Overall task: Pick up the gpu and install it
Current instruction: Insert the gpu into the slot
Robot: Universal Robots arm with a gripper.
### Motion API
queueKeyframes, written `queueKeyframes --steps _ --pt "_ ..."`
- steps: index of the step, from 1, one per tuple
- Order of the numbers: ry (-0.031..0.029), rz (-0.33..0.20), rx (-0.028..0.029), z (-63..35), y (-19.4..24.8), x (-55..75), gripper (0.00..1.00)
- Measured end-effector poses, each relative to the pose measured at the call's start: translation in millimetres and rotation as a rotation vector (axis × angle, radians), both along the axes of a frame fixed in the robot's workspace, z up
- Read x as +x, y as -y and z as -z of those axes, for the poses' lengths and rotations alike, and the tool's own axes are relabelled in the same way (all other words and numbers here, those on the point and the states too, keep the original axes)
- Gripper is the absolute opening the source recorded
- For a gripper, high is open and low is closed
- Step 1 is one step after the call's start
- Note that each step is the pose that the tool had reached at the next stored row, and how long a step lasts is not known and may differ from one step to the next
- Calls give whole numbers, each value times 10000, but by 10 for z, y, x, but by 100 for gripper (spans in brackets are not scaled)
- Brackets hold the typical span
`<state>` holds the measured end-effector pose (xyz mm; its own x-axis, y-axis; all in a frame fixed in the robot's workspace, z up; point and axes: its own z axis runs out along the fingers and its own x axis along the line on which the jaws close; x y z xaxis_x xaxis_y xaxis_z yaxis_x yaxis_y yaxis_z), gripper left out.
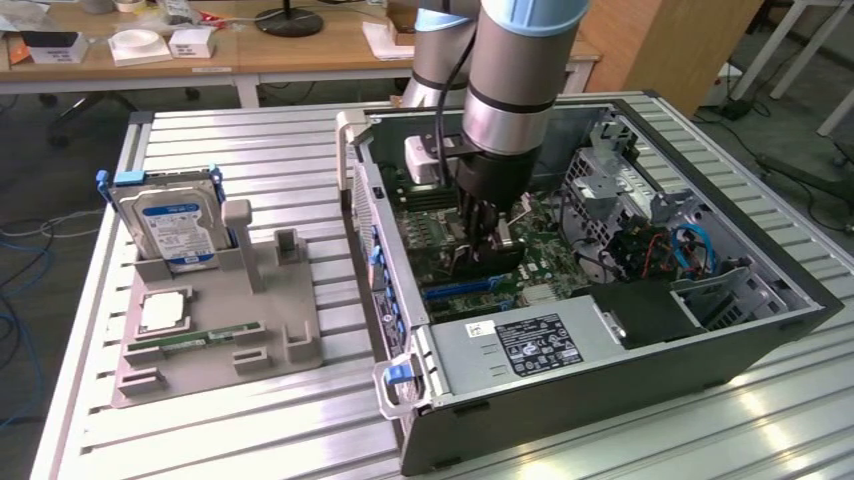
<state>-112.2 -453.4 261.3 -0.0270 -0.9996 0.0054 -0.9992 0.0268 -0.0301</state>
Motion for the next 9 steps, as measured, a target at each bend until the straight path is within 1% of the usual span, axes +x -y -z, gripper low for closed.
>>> queueKeyframes --steps 3,4,7,9 --pt "16 0 -2 27 -12 -2 26" --pt "36 0 -2 31 -16 -2 26" --pt "153 0 1 39 -24 -1 26" --pt "194 -1 1 40 -26 -3 26"
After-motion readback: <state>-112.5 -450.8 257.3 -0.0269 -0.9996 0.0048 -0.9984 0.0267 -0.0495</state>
